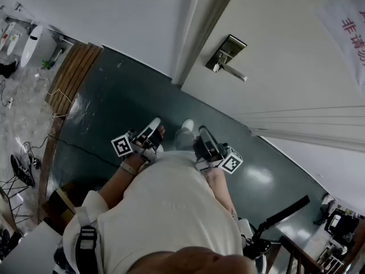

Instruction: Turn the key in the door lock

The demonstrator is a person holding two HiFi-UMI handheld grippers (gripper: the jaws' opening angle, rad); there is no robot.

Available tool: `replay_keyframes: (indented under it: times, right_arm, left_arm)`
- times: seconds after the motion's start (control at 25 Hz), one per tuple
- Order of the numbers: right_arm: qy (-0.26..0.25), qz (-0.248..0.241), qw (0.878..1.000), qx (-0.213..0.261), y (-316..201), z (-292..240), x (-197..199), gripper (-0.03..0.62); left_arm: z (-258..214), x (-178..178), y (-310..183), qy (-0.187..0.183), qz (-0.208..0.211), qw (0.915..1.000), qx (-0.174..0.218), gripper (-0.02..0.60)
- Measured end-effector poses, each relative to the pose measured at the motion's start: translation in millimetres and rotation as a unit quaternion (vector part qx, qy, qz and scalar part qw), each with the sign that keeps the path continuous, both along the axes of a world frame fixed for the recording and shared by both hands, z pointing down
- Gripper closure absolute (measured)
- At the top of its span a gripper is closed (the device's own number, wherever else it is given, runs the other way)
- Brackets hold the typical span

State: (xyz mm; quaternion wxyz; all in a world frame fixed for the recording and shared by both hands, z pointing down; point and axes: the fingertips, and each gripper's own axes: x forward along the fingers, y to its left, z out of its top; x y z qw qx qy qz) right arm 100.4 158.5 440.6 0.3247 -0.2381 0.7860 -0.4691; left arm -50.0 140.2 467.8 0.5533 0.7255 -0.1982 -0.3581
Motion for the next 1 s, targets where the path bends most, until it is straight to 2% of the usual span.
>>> replay_keyframes:
  times: [0.2, 0.36, 0.52, 0.64, 0.84, 0.92, 1.0]
  right_arm:
    - [0.042, -0.008, 0.999, 0.012, -70.6, -3.3, 36.8, 0.557]
    - [0.039, -0.019, 0.999, 0.014, -118.4, -6.9, 58.8, 0.557]
    - [0.071, -0.023, 0.997, 0.020, -144.9, -7.4, 67.5, 0.557]
    - [0.087, -0.023, 0.996, 0.016, -152.4, -6.6, 60.9, 0.557]
    - [0.091, 0.031, 0.995, -0.003, -144.3, -7.9, 51.0, 0.557]
    - [0.122, 0.064, 0.990, -0.003, -170.3, -6.2, 55.9, 0.557]
    - [0.178, 0.100, 0.979, 0.000, -194.7, 0.9, 62.5, 0.557]
  left_arm:
    - [-9.6, 34.6, -66.8, -0.016, -0.025, 0.9995, 0.013, 0.574]
    - [-18.9, 62.0, -109.5, -0.024, -0.031, 0.9992, 0.013, 0.574]
    - [-26.0, 78.0, -132.3, -0.025, -0.033, 0.9991, 0.014, 0.574]
    - [-23.8, 76.0, -139.5, -0.028, -0.029, 0.9992, 0.000, 0.574]
    - [-26.8, 56.2, -137.1, -0.026, 0.001, 0.9996, -0.007, 0.574]
    - [-26.2, 57.1, -162.3, -0.027, 0.019, 0.9994, -0.008, 0.574]
    - [-22.4, 56.8, -187.0, -0.025, 0.031, 0.9991, -0.014, 0.574]
